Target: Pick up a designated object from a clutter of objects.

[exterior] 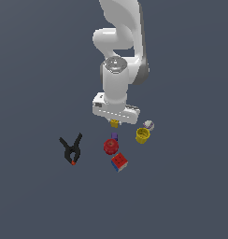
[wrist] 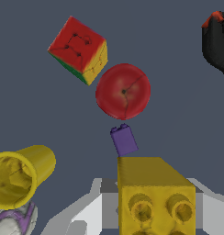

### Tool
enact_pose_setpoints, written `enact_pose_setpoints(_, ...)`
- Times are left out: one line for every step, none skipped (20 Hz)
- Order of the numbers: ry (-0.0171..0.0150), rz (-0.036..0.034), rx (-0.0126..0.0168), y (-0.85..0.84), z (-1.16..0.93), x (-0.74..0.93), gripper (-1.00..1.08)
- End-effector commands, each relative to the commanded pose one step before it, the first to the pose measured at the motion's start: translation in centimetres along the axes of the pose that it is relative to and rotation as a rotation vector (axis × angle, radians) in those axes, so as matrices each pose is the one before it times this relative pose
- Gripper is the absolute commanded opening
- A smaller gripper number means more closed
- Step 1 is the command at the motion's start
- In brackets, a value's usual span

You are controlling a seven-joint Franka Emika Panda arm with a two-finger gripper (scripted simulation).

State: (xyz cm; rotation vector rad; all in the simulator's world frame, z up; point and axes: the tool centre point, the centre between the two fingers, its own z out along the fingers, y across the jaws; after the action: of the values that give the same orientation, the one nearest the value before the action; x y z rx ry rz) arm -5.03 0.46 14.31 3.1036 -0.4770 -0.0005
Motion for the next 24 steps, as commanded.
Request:
enact_pose_setpoints(0.00079,0.00018,-0.00107,-1.633,-2.512,-0.59,-1.0)
enact_pose_setpoints(0.0002,0.00002,-0.00045,-0.654,-0.982,-0.216,-1.0)
enact_pose_setpoints(0.0,0.0,0.0,-0.643,-0.973,-0.211,-1.0)
enact_pose_setpoints(0.00021,-0.00001,-0.00044,-0.649,-0.968,-0.212,-1.0)
enact_pose_setpoints(0.0,0.0,0.0,-0.638,-0.962,-0.206,-1.0)
enact_pose_setpoints(0.0,0.0,0.0,-0.637,-0.959,-0.204,-1.0)
enact_pose_setpoints(0.0,0.0,0.0,-0.638,-0.957,-0.203,-1.0)
enact_pose_setpoints(0.00023,-0.00016,-0.0004,-0.655,-0.958,-0.21,-1.0)
enact_pose_setpoints(0.0,0.0,0.0,-0.64,-0.956,-0.2,-1.0)
enact_pose_setpoints(0.0,0.0,0.0,-0.642,-0.956,-0.198,-1.0)
enact_pose_setpoints(0.0,0.0,0.0,-0.645,-0.957,-0.196,-1.0)
enact_pose_setpoints(-0.00014,-0.00025,0.00039,-0.649,-0.961,-0.196,-1.0)
enact_pose_setpoints(0.0,0.0,0.0,-0.652,-0.96,-0.192,-1.0)
enact_pose_setpoints(0.0,0.0,0.0,-0.656,-0.962,-0.19,-1.0)
enact_pose_setpoints(-0.00017,-0.00016,0.00043,-0.655,-0.967,-0.186,-1.0)
enact_pose_setpoints(0.0,0.0,0.0,-0.665,-0.966,-0.184,-1.0)
enact_pose_setpoints(-0.00018,-0.00011,0.00044,-0.655,-0.962,-0.176,-1.0)
enact_pose_setpoints(0.0,0.0,0.0,-0.641,-0.92,-0.167,-1.0)
enact_pose_setpoints(-0.00018,-0.00006,0.00045,-0.599,-0.876,-0.15,-1.0)
enact_pose_setpoints(0.0,0.0,0.0,-0.58,-0.822,-0.142,-1.0)
enact_pose_setpoints(-0.00018,-0.00001,0.00045,-0.533,-0.779,-0.124,-1.0)
enact_pose_setpoints(0.0,0.0,0.0,-0.517,-0.725,-0.118,-1.0)
enact_pose_setpoints(-0.00017,0.00004,0.00046,-0.468,-0.683,-0.099,-1.0)
enact_pose_setpoints(0.0,0.0,0.0,-0.454,-0.628,-0.094,-1.0)
